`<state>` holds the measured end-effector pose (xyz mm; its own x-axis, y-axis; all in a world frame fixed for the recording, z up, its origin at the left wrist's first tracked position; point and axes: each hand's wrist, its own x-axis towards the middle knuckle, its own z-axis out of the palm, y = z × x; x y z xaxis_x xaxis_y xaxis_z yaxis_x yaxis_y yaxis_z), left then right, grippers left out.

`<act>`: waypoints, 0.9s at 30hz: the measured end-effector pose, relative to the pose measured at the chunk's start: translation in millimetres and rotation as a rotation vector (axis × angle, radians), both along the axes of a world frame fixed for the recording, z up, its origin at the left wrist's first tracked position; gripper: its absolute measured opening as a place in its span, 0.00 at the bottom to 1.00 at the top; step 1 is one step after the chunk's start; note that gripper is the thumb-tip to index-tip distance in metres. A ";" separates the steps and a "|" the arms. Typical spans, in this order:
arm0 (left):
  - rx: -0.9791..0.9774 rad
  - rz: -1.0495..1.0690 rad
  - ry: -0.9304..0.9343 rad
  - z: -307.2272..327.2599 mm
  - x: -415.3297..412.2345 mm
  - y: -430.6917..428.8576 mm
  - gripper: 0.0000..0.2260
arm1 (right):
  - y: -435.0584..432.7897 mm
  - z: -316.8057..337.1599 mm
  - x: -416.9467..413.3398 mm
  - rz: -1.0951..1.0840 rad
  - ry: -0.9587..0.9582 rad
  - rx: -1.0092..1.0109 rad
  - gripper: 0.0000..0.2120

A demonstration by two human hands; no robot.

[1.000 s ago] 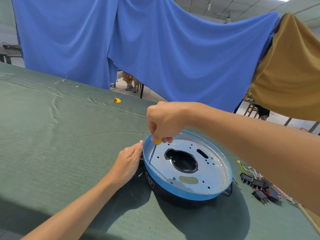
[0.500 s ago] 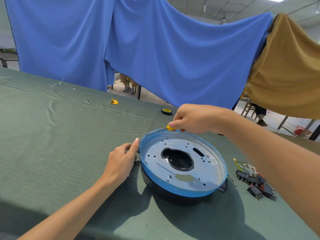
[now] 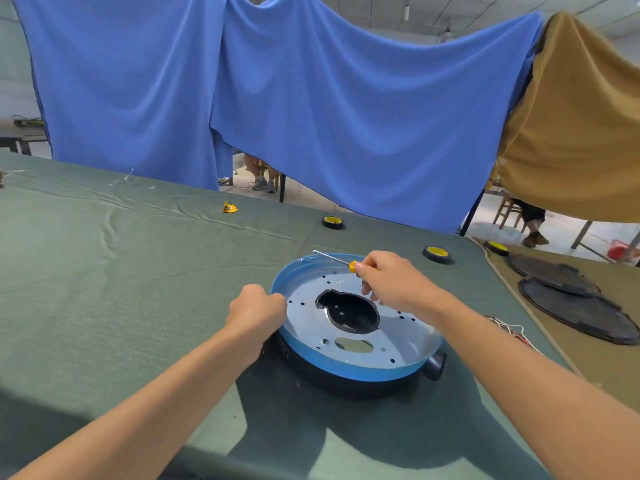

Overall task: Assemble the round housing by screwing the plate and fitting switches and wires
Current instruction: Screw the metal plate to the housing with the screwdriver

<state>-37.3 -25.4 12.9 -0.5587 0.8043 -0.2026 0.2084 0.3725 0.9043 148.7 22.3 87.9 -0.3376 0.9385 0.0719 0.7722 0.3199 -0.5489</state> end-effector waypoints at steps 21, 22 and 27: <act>0.023 0.099 0.236 10.3 -16.4 73.9 0.09 | 13.7 -45.6 115.2 -0.363 0.381 0.071 0.07; 0.023 0.094 0.238 10.3 -17.9 74.6 0.09 | 15.8 -48.3 115.5 -0.374 0.338 0.049 0.06; 0.042 0.103 0.145 10.2 -21.0 72.1 0.09 | 28.4 -64.5 100.2 -0.413 0.046 0.029 0.03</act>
<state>-58.3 46.8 23.0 -0.6598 0.7470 -0.0811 0.3005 0.3612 0.8827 248.9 50.7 23.5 0.0712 0.9918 0.1063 0.8135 0.0039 -0.5815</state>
